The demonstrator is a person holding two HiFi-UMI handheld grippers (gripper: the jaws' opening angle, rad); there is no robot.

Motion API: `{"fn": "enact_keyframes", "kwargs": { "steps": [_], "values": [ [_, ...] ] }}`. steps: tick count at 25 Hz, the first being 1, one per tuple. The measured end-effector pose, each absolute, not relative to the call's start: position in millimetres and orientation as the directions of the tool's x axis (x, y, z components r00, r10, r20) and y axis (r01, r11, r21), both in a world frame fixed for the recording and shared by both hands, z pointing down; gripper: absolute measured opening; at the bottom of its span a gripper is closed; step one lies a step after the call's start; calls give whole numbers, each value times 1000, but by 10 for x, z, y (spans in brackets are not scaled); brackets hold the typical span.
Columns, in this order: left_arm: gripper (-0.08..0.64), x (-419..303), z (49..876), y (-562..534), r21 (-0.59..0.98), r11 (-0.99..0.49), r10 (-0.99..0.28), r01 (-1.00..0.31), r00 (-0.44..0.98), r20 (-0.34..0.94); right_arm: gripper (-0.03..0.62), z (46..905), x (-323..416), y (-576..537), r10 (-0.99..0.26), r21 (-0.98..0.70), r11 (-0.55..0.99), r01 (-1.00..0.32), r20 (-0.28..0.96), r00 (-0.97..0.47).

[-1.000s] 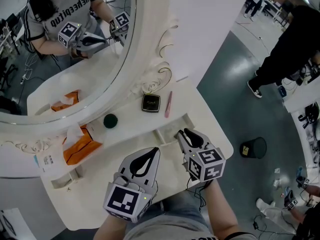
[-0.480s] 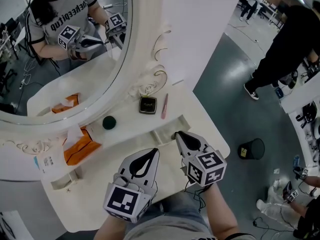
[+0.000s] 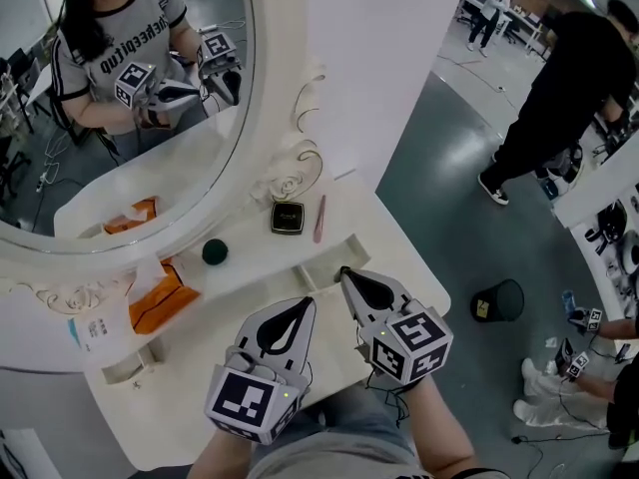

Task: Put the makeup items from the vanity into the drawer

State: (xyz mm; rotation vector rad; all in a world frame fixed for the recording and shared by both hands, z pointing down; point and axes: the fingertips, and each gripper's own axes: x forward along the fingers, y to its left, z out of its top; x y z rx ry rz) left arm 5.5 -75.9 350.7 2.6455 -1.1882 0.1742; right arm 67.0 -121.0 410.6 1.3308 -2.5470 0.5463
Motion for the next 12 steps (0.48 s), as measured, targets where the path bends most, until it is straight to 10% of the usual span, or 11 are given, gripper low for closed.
{"fn": "enact_keyframes", "kwargs": {
  "steps": [12],
  "values": [
    [40, 150, 3329, -714, 138, -671, -709, -728, 685, 164, 2, 3597, 631, -916, -748, -203, 584, -786, 243, -618]
  ]
}}
